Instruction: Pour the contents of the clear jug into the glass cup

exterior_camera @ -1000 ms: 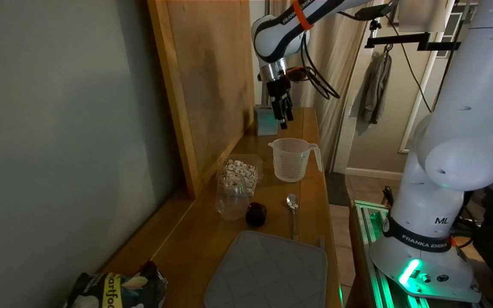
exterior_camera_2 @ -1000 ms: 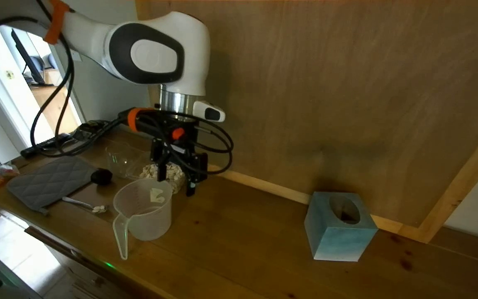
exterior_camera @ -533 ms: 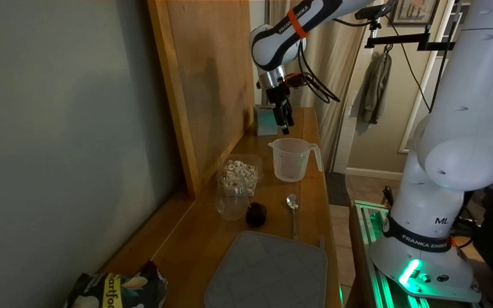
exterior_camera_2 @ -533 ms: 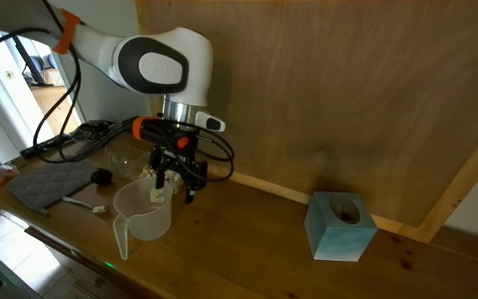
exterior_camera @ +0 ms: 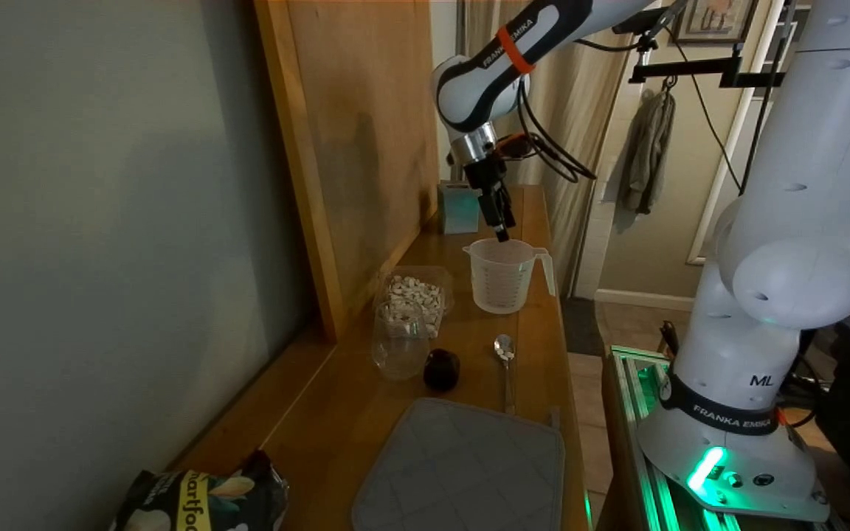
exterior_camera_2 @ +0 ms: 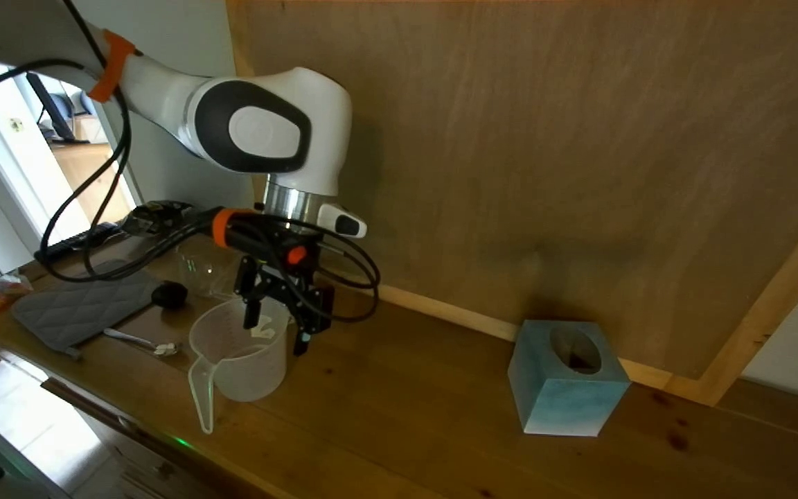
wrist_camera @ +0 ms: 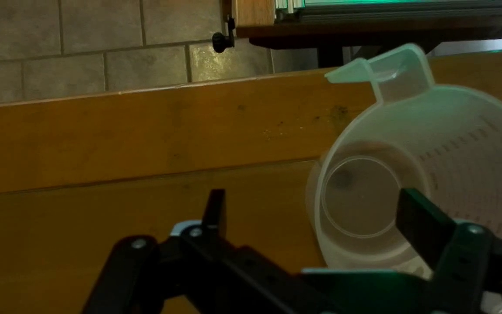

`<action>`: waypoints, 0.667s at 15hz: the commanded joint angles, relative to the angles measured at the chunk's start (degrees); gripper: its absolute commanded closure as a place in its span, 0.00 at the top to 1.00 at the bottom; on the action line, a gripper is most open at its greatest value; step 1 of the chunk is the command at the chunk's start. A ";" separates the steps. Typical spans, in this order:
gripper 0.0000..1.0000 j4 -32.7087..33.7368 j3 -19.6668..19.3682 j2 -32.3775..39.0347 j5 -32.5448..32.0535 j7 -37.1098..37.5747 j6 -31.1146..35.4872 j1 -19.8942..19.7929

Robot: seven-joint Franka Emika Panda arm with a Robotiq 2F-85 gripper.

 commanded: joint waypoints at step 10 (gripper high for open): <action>0.36 -2.96 0.78 -0.01 -0.07 -0.90 4.86 -0.51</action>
